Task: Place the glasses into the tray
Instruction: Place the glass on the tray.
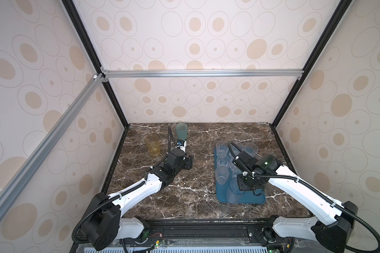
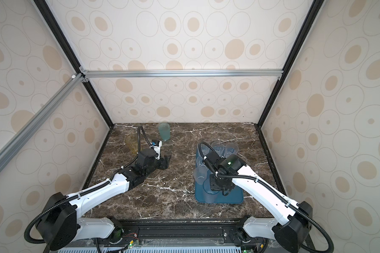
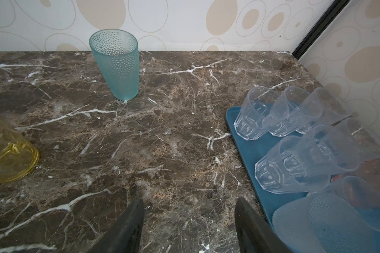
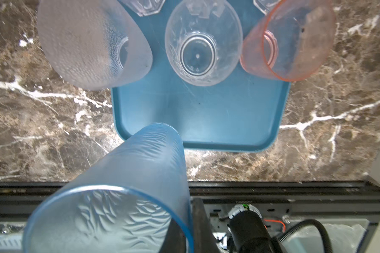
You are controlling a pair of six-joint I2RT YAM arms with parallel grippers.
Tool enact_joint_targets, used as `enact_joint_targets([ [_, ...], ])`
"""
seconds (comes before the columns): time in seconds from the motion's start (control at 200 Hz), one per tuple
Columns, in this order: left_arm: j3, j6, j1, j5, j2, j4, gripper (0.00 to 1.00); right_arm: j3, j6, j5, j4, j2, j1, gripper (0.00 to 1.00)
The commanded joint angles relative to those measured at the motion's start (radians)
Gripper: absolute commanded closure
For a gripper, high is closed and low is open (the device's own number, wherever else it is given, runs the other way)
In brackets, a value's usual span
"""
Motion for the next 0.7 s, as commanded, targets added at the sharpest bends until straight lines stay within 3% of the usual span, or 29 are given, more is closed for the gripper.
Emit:
enact_joint_targets([
  [0.0,0.001,-0.005,-0.006,-0.022,0.000,0.020,0.34,-0.035,0.035,0.015,0.104,0.012,0.011,0.99],
  [0.46,0.002,0.003,-0.007,-0.031,-0.002,0.012,0.34,-0.067,0.018,0.006,0.177,0.081,0.018,0.96],
  [0.695,0.006,0.007,-0.006,-0.037,-0.002,0.006,0.34,-0.055,0.002,-0.022,0.161,0.092,0.020,0.85],
])
